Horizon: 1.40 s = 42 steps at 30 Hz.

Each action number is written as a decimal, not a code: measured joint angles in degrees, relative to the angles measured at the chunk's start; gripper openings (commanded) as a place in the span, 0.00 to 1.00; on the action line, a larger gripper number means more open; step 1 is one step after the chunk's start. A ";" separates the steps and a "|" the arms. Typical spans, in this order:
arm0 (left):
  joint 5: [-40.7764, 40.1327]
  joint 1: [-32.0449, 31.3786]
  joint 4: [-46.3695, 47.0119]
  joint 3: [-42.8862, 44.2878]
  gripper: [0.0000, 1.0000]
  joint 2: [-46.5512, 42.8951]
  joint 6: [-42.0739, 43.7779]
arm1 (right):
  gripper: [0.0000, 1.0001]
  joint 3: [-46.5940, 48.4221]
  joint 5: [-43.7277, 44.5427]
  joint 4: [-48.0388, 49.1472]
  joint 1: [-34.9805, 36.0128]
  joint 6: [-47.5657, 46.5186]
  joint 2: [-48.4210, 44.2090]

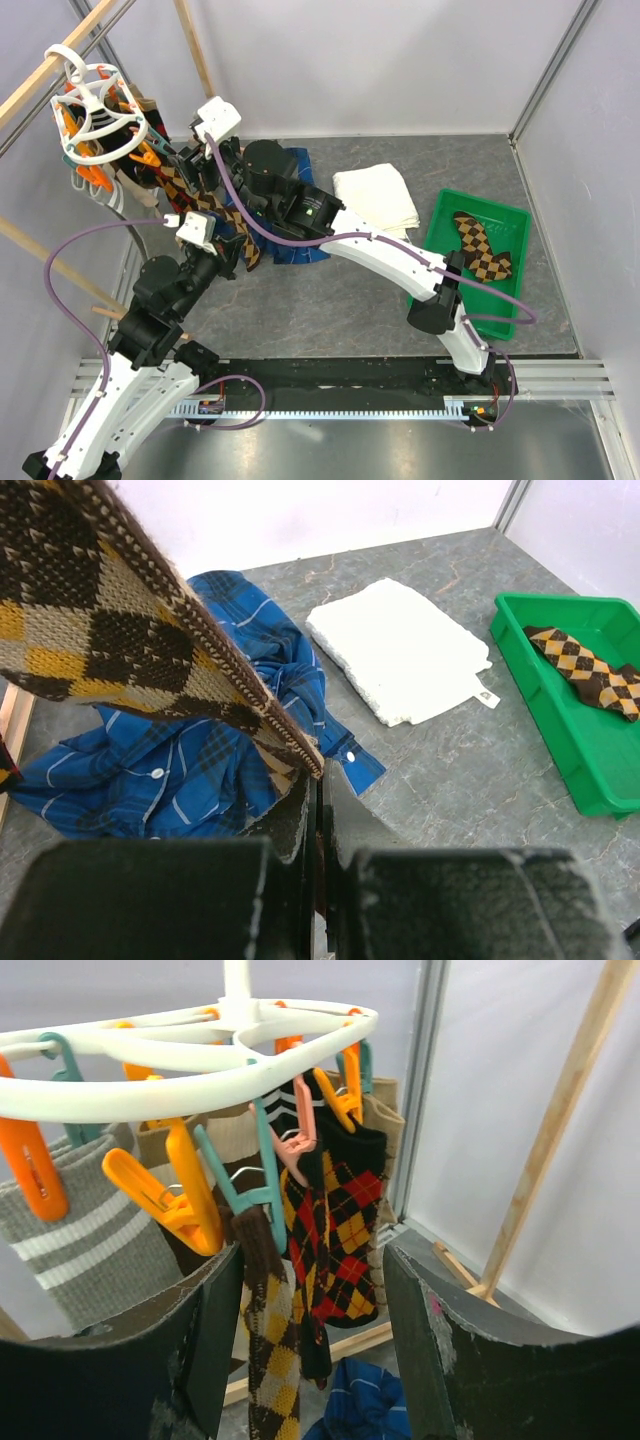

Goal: Remove the socks clipped to the hanger
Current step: Remove the sock from the hanger.

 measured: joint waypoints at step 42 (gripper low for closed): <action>0.63 0.00 -7.06 11.15 0.02 5.14 -18.47 | 0.77 -75.73 -11.26 27.45 0.39 3.80 -32.35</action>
